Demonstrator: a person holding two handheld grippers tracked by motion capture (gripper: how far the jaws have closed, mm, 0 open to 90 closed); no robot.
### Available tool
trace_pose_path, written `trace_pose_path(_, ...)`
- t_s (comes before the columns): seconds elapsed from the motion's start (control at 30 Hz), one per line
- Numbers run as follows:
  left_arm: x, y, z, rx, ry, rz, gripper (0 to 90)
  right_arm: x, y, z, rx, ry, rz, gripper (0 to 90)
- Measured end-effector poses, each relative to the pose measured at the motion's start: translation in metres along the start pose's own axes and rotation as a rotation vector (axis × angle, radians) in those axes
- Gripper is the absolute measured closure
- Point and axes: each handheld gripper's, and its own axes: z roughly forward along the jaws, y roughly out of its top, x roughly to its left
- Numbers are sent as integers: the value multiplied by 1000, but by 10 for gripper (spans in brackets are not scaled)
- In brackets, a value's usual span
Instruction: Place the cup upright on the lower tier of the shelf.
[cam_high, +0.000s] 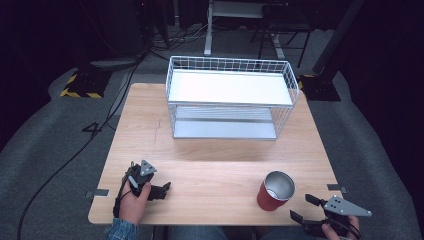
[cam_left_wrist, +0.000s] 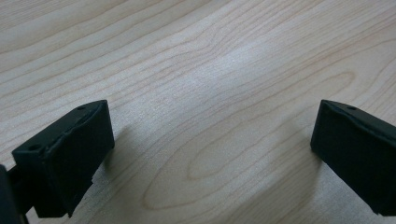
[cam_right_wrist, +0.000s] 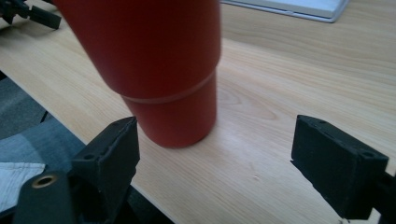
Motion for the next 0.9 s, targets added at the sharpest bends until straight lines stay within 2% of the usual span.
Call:
trace_pose_path(0.37, 0, 1, 0, 0, 2, 3, 0, 17, -4, 34, 34, 46, -25, 156)
trace_pose_path(0.57, 1, 1, 1, 2, -6, 4, 0, 24, -3, 47, 36, 16, -19, 156)
trace_pose_path(0.7, 1, 1, 1, -2, -5, -1, 0, 28, -3, 57, 40, 17, -19, 156)
trace_pose_path(0.83, 1, 1, 1, -2, -5, -1, 0, 29, -2, 63, 25, -2, -1, 156)
trace_pose_path(0.9, 1, 2, 1, -1, -5, 4, 0, 29, -2, 66, 9, -13, 29, 155)
